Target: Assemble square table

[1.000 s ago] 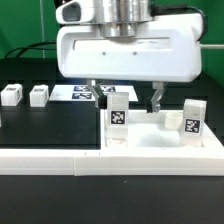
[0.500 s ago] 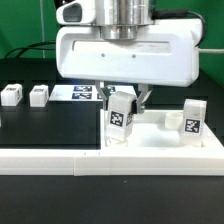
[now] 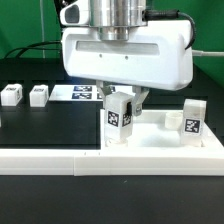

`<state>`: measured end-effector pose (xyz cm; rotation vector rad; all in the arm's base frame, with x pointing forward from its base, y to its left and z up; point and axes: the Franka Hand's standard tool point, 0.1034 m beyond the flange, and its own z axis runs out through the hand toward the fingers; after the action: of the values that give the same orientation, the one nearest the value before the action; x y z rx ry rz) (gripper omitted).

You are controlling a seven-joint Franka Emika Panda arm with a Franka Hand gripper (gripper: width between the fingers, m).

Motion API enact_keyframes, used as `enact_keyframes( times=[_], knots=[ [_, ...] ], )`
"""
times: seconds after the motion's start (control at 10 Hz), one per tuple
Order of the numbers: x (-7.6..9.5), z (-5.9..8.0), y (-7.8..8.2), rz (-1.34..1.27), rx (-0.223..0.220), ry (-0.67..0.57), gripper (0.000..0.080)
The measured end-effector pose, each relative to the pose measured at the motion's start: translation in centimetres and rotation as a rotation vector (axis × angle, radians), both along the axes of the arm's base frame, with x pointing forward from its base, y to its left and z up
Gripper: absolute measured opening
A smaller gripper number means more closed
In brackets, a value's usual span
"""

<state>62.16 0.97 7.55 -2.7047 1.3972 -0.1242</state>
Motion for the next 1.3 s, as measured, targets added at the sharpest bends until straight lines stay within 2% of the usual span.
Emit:
enact_keyframes(
  times=[0.2,0.4,0.5,0.7,0.8,0.9,1.0,1.1,1.3],
  knots=[
    [-0.17,-0.09,0.07,-0.289,0.08,0.024,0.0299],
    [-0.15,-0.02,0.04,-0.518,0.183,0.049,0.0299],
    [-0.1,0.02,0.15,-0.606,0.202,0.058,0.0299],
    [-0.14,-0.03,0.2,-0.589,0.199,0.057,0.0298],
    [-0.16,-0.07,0.19,-0.556,0.192,0.05,0.0386],
    [-0.24,-0.29,0.07,-0.353,0.15,0.012,0.0526],
    [-0.35,-0.51,0.17,-0.131,0.111,-0.004,0.0611],
    [-0.35,-0.75,0.19,0.046,0.086,-0.014,0.0611],
    [-0.35,-0.8,0.11,0.123,0.075,-0.021,0.0647]
  ],
)
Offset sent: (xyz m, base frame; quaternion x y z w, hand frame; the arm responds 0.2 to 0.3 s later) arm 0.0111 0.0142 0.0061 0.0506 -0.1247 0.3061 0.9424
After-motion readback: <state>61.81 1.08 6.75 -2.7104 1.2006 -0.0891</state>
